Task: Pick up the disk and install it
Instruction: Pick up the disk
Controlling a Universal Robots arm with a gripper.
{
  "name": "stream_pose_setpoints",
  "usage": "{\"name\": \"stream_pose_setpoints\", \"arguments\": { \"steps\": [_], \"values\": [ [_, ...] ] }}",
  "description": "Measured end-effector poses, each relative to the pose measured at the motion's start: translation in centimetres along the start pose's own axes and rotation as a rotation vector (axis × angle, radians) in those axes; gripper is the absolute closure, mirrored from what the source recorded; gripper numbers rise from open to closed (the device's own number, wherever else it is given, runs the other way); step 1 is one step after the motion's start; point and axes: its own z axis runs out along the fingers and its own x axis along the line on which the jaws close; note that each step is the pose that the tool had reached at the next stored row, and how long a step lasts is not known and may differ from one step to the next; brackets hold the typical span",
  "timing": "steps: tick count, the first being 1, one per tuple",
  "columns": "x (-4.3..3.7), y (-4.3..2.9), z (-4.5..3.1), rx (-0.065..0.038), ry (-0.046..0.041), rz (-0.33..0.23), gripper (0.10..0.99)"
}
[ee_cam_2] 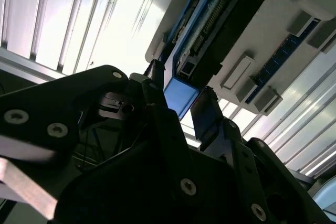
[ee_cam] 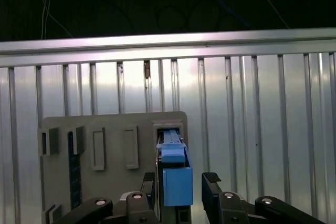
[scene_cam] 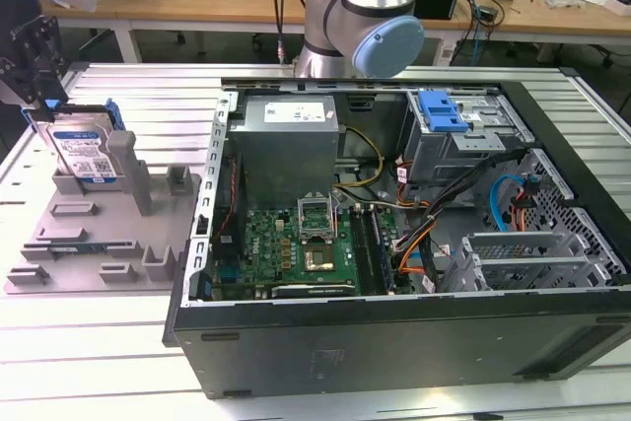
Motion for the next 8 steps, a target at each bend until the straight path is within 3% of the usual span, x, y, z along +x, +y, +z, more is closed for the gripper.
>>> {"name": "stream_pose_setpoints", "arguments": {
  "steps": [5, 8],
  "values": [
    [-0.23, 0.36, 0.18, 0.001, 0.0005, -0.01, 0.604],
    [-0.24, 0.42, 0.19, 0.003, 0.0057, -0.016, 0.604]
  ]
}}
